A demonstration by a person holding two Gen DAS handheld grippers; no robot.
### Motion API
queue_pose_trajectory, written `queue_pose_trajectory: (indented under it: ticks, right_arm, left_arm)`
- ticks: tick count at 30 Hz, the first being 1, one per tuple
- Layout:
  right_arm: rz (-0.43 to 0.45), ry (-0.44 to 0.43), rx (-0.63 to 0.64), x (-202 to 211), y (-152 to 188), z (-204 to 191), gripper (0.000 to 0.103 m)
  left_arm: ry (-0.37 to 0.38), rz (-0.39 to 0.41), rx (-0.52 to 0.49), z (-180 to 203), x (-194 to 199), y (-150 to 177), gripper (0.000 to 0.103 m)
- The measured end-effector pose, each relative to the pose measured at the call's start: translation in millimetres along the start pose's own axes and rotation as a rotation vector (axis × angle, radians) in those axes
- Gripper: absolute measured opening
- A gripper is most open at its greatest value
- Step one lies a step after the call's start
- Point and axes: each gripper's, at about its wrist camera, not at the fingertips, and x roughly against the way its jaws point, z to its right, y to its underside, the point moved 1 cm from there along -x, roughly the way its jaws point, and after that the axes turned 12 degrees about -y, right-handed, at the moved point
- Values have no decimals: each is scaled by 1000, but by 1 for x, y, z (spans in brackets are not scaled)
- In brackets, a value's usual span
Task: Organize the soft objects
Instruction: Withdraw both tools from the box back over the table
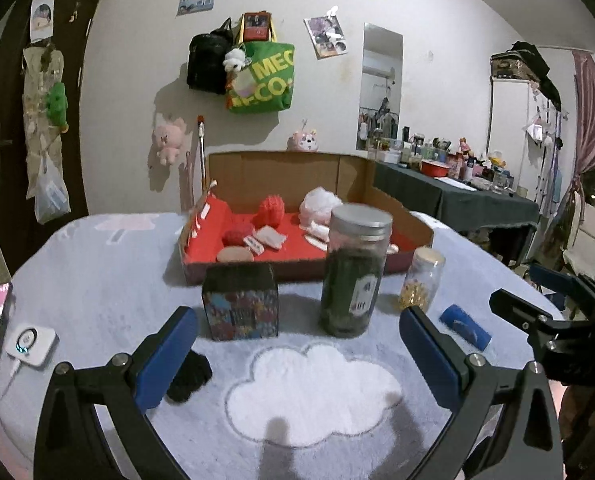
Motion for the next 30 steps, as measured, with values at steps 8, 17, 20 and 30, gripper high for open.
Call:
queue_pose_trajectory:
  ticks: [8,17,20,30]
  right_arm:
    - [-36,-19,-53,-20,28,4,94]
    - [-79,-15,-95,-38,49,10,94]
    - [-92,-13,-103,-43,53,13,94]
    - [-139,15,-100,-58,55,27,94]
  left_arm:
    - [-17,-60,7,4,-19,24,103]
    - [-37,-124,-8,5,-38,43,103]
    - [-51,-128,-13,3,-41,45,103]
    - [-89,-171,-14,-23,-59,39,103]
